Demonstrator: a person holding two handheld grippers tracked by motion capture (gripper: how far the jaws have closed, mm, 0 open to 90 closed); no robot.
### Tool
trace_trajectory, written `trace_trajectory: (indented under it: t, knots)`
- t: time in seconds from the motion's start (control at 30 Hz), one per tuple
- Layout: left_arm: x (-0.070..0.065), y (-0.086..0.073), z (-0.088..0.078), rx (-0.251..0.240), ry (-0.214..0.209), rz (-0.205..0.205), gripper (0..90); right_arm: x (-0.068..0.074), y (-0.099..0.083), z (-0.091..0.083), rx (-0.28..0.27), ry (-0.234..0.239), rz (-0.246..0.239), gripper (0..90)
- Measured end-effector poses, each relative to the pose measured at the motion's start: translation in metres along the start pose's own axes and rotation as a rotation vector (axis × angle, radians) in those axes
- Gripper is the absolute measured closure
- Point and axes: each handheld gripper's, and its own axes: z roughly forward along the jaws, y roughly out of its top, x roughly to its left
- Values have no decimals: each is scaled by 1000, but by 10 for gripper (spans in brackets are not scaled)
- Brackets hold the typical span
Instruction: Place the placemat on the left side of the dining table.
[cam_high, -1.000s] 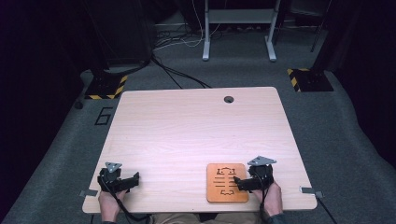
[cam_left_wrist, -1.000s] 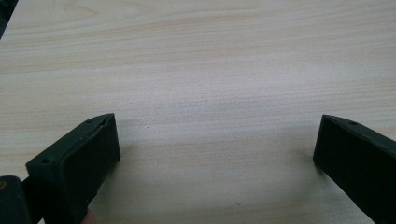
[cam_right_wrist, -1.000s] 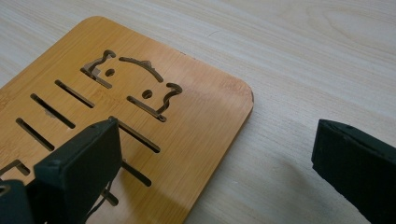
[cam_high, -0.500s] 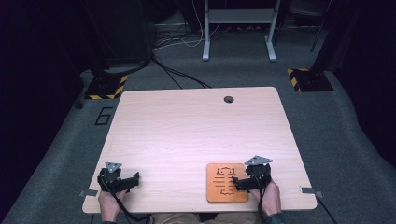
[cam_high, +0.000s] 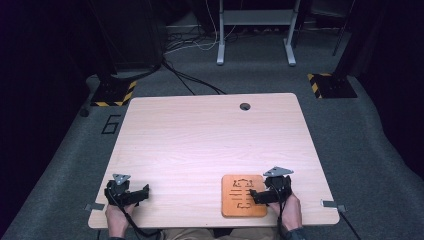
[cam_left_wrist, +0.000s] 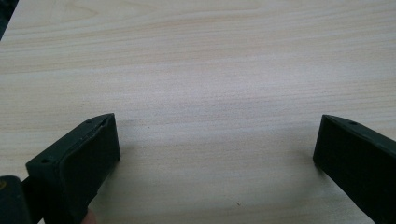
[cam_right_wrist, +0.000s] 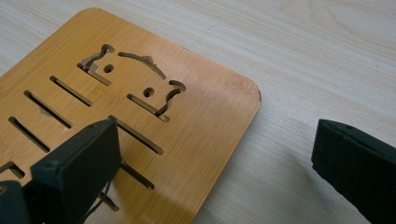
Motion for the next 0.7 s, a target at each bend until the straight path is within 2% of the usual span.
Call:
trace_trajectory:
  t: [0.07, 0.2, 0.4, 0.57, 0.7]
  knots:
    - [0, 0, 0, 0, 0, 0, 3, 0, 0, 0, 0, 5, 16, 6]
    - [0, 0, 0, 0, 0, 0, 3, -3, -1, -1, -2, 7, -2, 8]
    - [0, 0, 0, 0, 0, 0, 3, -4, -2, -3, 15, 18, 18, 9]
    - [0, 0, 0, 0, 0, 0, 3, -8, -3, -4, 17, 30, 2, 9]
    - [0, 0, 0, 0, 0, 0, 3, -10, -4, -4, 18, 33, 8, 9]
